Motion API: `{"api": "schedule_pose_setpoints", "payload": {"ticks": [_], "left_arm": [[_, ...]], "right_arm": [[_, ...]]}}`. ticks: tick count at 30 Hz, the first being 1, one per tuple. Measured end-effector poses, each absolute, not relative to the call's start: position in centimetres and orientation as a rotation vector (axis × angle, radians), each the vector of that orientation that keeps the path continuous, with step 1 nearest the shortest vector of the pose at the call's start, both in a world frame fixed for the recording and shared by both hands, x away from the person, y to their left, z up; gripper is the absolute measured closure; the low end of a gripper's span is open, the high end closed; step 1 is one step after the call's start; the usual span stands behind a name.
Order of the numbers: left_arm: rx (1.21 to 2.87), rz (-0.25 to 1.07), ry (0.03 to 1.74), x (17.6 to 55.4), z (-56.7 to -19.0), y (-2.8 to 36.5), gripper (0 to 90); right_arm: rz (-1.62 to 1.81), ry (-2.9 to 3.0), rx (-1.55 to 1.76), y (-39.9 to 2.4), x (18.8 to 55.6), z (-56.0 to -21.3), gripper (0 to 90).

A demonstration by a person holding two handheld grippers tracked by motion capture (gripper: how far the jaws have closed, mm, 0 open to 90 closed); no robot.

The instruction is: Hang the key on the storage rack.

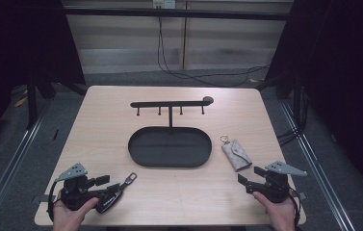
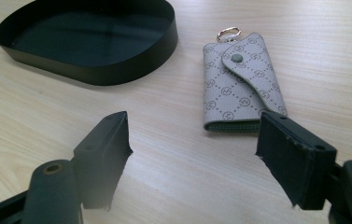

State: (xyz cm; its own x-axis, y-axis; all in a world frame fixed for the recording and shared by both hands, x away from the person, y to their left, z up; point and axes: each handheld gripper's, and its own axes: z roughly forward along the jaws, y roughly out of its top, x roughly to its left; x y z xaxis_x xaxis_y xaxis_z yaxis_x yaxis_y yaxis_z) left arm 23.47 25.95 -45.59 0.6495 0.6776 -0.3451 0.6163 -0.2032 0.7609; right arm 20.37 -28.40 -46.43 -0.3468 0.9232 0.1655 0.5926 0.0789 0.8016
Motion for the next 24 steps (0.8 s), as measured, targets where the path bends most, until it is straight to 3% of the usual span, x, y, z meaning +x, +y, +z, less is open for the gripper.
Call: {"api": "schedule_pose_setpoints", "payload": {"ticks": [9, 24], "left_arm": [[1.947, 0.059, 1.004, 23.6, -45.5, 25.5, 38.5], [1.985, 0.064, 1.072, 25.0, -44.5, 25.7, 46.6]], "right_arm": [[1.155, 2.008, 1.537, -28.3, 20.2, -46.4, 25.6], [1.146, 1.985, 1.559, -28.4, 20.0, -46.3, 24.5]]}}
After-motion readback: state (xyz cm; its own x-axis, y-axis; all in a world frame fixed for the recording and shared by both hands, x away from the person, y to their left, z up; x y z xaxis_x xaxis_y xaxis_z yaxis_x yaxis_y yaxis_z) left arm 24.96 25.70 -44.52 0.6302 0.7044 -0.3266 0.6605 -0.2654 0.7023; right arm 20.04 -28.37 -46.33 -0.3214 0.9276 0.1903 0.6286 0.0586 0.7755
